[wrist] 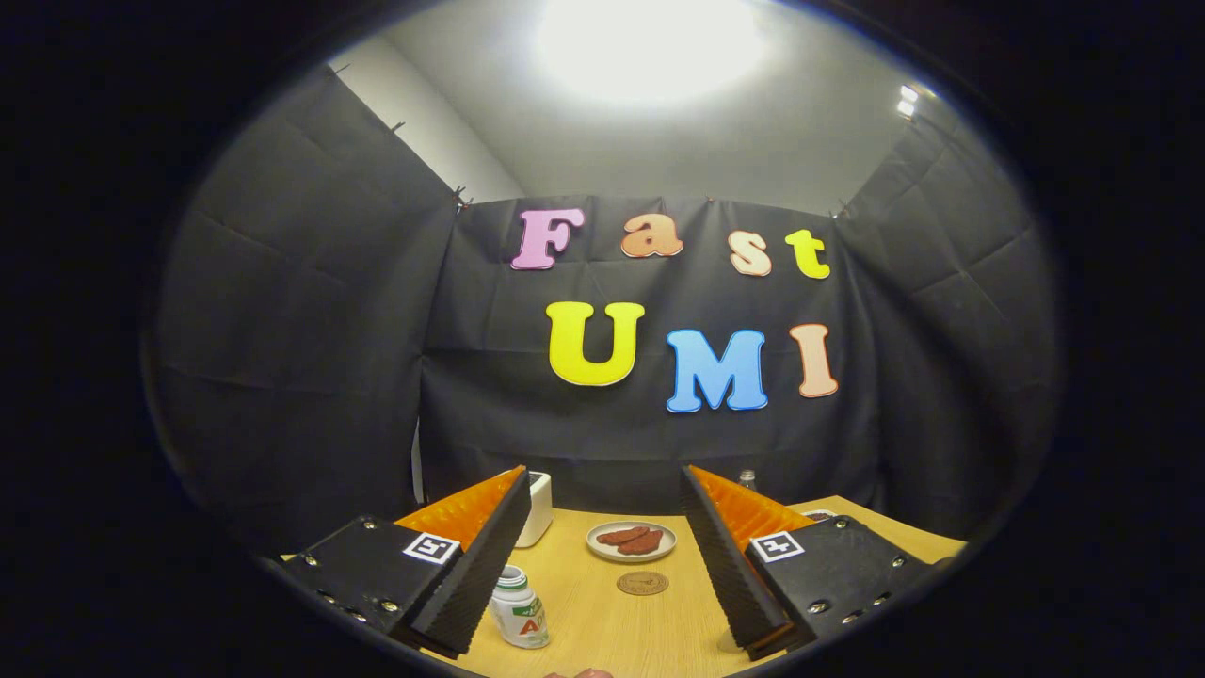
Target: Take the bottle from table, then pour the juice into the cup, finally place the bottle on the coaster
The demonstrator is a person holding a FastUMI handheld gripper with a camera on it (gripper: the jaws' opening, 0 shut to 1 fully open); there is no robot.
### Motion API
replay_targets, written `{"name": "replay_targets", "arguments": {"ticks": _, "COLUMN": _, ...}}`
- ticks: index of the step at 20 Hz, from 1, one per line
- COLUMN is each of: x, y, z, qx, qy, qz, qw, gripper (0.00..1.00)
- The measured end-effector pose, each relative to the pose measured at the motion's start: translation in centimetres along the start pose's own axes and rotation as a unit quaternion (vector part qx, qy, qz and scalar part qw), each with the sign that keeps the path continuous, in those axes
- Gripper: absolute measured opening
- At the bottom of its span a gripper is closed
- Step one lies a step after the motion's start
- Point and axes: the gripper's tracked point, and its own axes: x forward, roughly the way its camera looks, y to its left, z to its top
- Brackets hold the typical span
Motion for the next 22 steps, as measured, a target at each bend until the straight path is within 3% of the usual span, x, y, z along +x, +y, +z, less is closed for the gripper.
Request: {"name": "replay_targets", "arguments": {"ticks": 22, "x": 3.7, "y": 7.9, "z": -17.0, "qx": 0.030, "qy": 0.145, "qz": 0.032, "qw": 0.988, "gripper": 0.97}}
